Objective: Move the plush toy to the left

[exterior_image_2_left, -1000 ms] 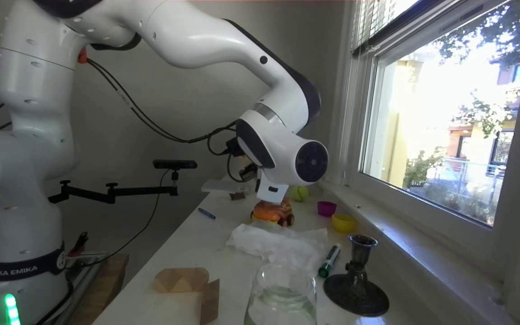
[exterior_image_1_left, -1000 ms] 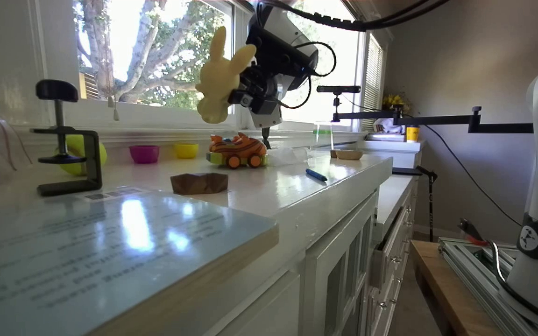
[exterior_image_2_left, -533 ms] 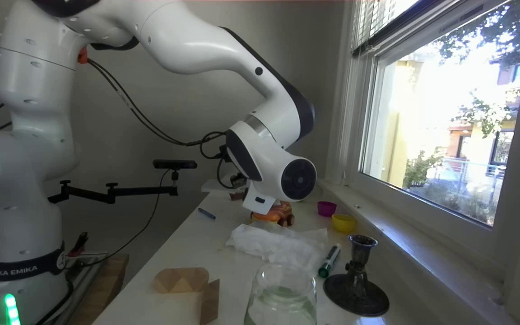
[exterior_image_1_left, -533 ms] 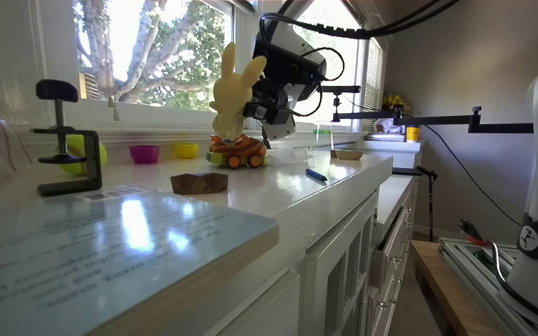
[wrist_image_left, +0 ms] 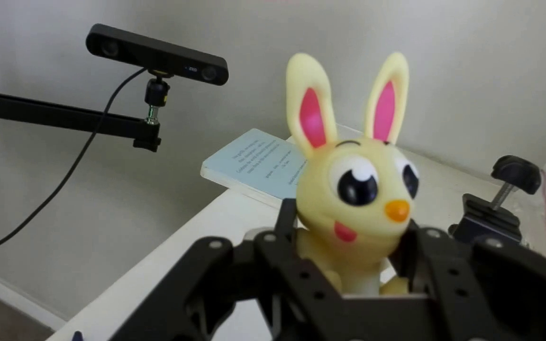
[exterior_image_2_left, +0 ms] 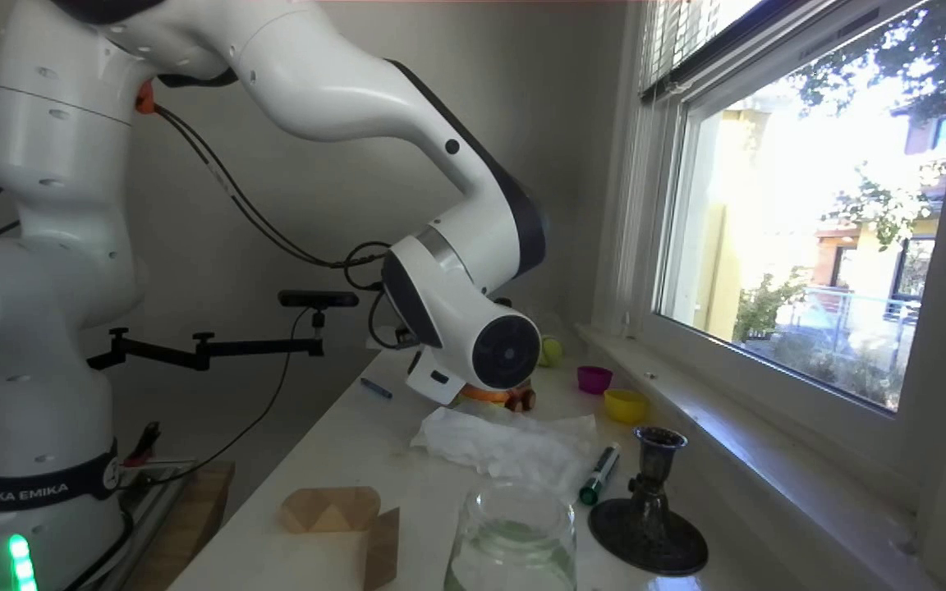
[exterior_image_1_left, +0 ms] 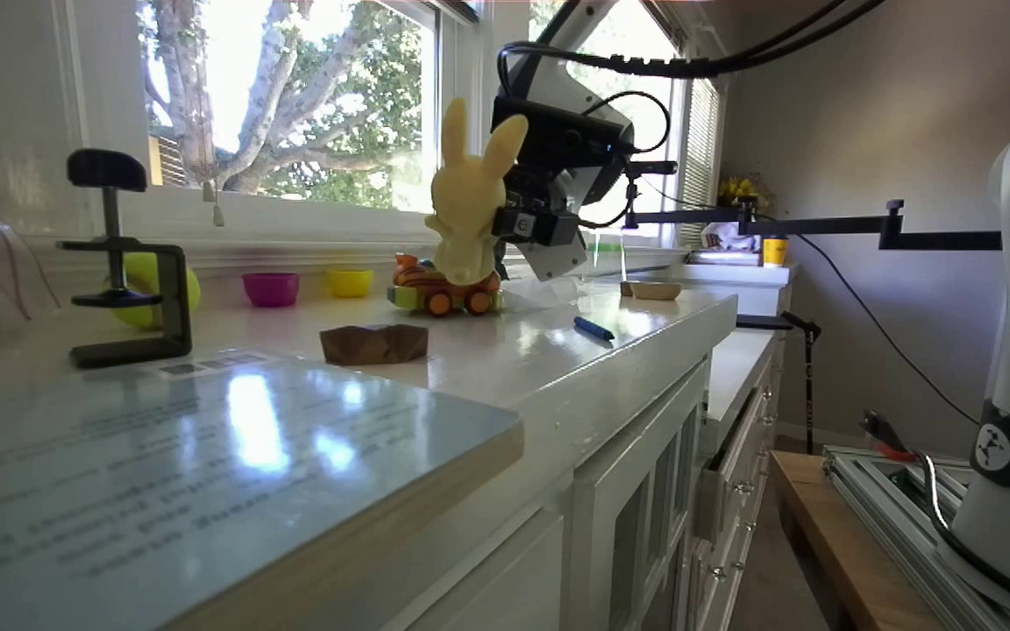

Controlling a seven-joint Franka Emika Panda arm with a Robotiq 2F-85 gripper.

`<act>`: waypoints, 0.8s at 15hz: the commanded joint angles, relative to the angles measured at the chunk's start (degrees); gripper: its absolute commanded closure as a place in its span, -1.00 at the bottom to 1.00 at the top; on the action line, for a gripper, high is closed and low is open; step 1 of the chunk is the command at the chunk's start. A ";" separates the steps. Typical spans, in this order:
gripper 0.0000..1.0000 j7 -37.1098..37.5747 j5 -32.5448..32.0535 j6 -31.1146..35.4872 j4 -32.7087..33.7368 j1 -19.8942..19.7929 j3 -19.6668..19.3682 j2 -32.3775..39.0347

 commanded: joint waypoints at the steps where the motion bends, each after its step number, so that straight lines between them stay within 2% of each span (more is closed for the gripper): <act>1: 0.58 2.92 0.23 0.85 -4.83 -0.59 -0.73 -4.35; 12: 0.58 4.66 0.52 3.81 -13.75 -2.19 -1.78 -8.66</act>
